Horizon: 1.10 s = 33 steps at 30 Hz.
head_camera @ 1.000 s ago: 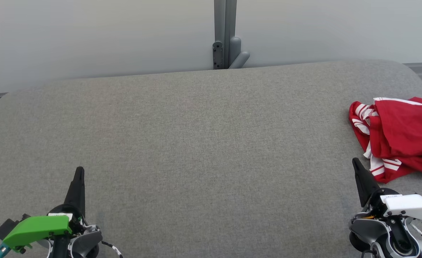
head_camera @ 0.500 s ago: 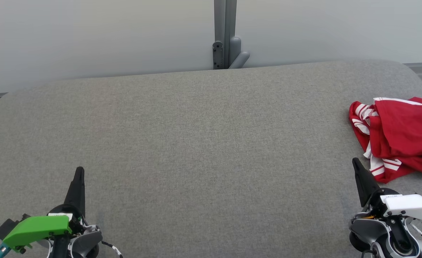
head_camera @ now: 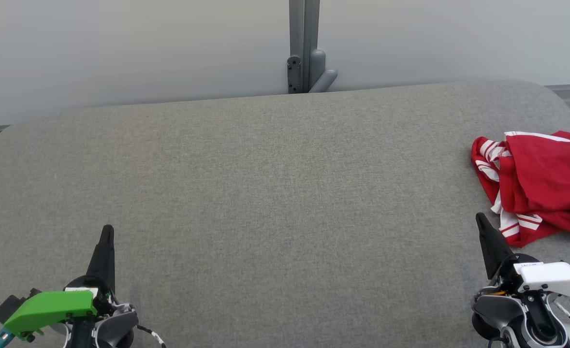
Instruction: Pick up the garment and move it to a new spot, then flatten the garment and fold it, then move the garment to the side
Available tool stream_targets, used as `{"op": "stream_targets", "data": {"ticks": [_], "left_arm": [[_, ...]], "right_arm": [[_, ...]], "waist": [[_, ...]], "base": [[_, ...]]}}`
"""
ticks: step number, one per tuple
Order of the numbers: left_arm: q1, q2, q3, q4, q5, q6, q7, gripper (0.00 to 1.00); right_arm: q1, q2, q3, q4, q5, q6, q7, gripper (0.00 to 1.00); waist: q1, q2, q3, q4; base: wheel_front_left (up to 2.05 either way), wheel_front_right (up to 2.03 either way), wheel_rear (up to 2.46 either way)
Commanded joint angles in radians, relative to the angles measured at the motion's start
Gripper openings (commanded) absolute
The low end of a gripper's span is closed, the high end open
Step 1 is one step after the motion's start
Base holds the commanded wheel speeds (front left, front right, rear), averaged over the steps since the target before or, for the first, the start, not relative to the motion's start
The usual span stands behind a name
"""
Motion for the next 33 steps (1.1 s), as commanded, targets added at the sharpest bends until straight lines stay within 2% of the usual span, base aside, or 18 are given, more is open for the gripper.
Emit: {"op": "stream_targets", "data": {"ticks": [1,33], "left_arm": [[-0.012,0.007,0.003,-0.003,-0.001,-0.005,0.004,0.0],[-0.012,0.007,0.003,-0.003,-0.001,-0.005,0.004,0.0]], "right_arm": [[-0.007,-0.004,-0.002,-0.004,0.007,0.0,0.003,0.0],[-0.007,-0.004,-0.002,-0.004,0.008,0.0,0.003,0.0]], "waist": [[0.0,0.0005,0.0,0.0],[0.0,0.0005,0.0,0.0]], "base": [[0.0,0.0,0.0],[0.0,0.0,0.0]]}}
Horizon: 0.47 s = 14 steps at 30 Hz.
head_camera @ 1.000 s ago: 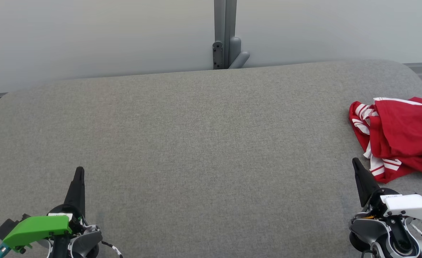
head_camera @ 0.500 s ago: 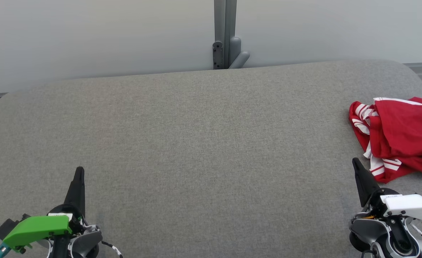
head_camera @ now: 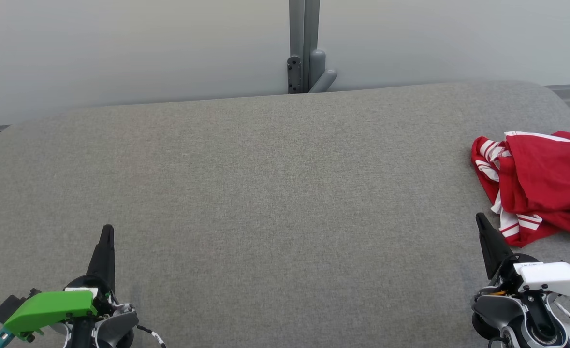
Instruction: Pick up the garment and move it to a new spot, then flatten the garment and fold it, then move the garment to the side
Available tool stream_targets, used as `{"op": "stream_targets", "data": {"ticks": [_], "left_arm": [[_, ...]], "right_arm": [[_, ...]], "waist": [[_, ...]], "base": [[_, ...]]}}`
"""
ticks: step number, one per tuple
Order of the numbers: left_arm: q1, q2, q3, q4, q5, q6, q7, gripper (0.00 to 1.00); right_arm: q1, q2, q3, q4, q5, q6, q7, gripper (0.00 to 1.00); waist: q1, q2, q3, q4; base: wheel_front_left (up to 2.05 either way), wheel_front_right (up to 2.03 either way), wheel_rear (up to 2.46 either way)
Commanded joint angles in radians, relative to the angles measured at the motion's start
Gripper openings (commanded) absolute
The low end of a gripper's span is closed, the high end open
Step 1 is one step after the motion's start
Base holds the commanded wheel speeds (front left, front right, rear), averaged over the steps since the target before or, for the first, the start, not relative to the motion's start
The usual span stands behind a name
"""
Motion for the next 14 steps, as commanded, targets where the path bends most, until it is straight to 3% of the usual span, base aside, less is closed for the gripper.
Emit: {"op": "stream_targets", "data": {"ticks": [1,14], "left_arm": [[-0.012,0.007,0.003,-0.003,-0.001,-0.005,0.004,0.0],[-0.012,0.007,0.003,-0.003,-0.001,-0.005,0.004,0.0]], "right_arm": [[-0.007,-0.004,-0.002,-0.004,0.008,0.0,0.003,0.0],[-0.007,-0.004,-0.002,-0.004,0.008,0.0,0.003,0.0]], "waist": [[0.0,0.0005,0.0,0.0],[0.0,0.0005,0.0,0.0]], "base": [[0.0,0.0,0.0],[0.0,0.0,0.0]]}}
